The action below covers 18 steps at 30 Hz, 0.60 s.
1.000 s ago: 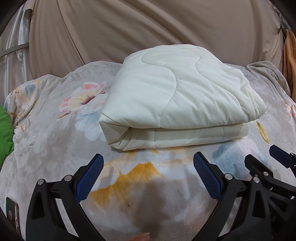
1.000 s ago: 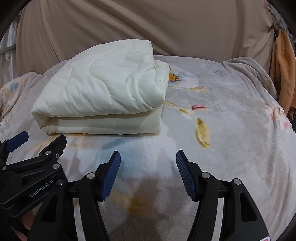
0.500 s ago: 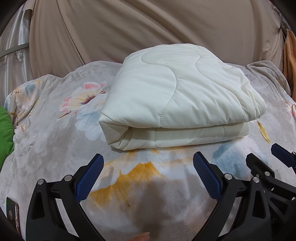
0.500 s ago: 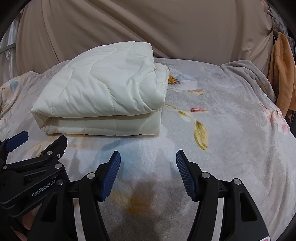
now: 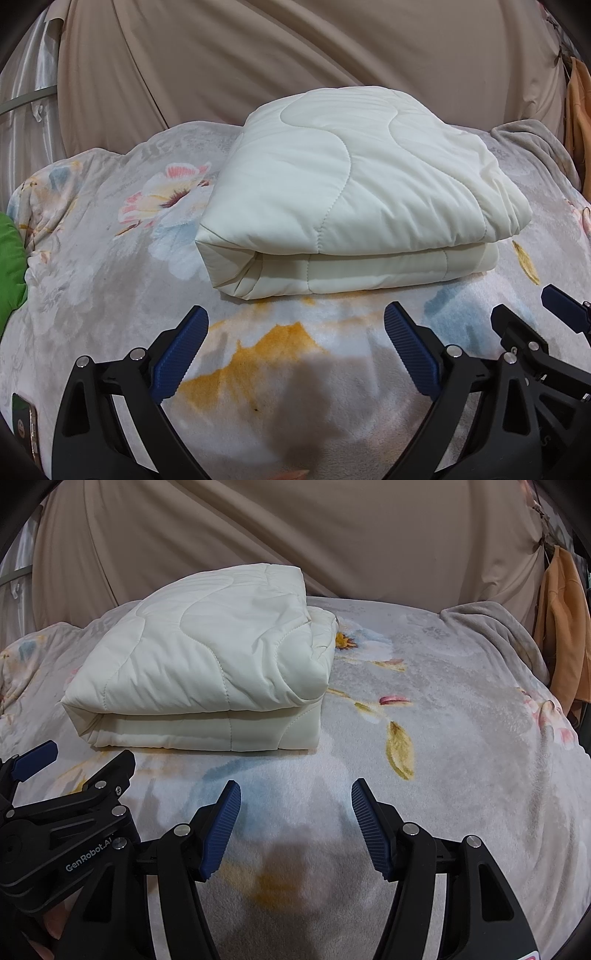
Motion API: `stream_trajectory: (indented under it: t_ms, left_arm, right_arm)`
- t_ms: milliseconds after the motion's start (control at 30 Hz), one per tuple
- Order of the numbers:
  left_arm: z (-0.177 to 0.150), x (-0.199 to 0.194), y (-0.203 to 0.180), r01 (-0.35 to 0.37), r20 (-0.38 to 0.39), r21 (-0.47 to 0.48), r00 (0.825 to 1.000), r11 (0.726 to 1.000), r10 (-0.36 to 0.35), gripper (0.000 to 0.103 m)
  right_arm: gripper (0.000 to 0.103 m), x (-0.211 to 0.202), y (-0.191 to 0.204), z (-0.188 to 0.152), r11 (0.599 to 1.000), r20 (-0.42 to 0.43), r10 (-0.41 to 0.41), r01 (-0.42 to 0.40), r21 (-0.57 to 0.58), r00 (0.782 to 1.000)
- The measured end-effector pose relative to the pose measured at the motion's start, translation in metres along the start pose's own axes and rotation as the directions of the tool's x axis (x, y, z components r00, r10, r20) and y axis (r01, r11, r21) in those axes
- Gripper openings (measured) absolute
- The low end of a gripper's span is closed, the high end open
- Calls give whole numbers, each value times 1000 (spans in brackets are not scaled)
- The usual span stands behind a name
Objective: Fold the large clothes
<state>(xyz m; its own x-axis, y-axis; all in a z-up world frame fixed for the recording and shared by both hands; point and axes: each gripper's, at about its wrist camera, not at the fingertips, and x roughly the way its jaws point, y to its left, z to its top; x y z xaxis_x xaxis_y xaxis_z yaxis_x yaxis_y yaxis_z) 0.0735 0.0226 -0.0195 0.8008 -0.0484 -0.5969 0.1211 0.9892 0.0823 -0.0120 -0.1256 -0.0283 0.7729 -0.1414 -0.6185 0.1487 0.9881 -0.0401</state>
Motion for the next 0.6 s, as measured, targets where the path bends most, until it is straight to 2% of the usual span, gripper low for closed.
stream_trajectory:
  t_ms: [200,600]
  left_arm:
    - [1,2,1,22,-11,-4,1000,1000,-22,94]
    - [1,0,-2,2,0,10,1000,1000,-2,93]
  right_arm:
    - [61,0,-2,0,1000,0,0,0,3,1000]
    - [61,0,-2,1,1000,5,-15,15,5,1000]
